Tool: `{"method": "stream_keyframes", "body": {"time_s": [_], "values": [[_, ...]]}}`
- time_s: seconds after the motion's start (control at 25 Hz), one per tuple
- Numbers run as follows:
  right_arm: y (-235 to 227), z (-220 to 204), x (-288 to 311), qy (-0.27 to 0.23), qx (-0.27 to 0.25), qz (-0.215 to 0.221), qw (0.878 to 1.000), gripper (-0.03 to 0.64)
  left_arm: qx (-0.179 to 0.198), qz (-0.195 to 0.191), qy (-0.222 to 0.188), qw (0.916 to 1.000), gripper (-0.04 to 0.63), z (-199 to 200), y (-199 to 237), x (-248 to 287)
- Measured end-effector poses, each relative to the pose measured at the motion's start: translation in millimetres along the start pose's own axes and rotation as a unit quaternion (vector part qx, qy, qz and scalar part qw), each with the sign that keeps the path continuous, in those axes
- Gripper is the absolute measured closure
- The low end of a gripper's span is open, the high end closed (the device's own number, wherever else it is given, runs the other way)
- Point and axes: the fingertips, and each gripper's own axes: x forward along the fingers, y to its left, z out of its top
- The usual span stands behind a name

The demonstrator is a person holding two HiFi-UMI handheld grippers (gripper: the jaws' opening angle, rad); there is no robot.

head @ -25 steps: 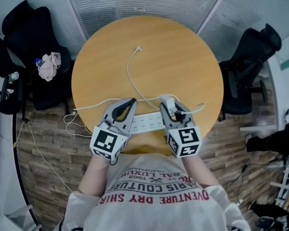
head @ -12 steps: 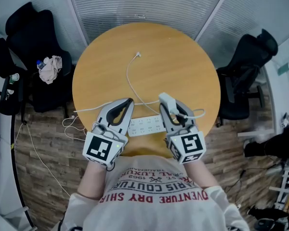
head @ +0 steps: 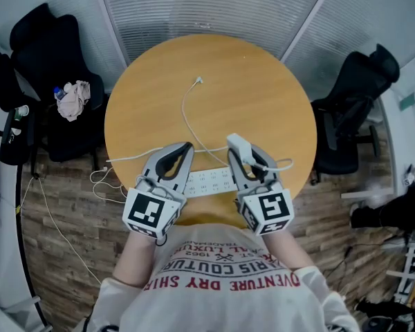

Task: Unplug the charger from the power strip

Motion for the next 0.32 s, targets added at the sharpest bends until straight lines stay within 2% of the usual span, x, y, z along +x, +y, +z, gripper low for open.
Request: {"method": "stream_keyframes", "body": {"time_s": [0.32], "values": [[-1.7, -1.0, 2.2, 0.001, 0.002, 0.000, 1.000, 0.462, -0.010, 0.002, 0.018, 0.9998, 0.561, -12.6, 0.8, 4.5]]}}
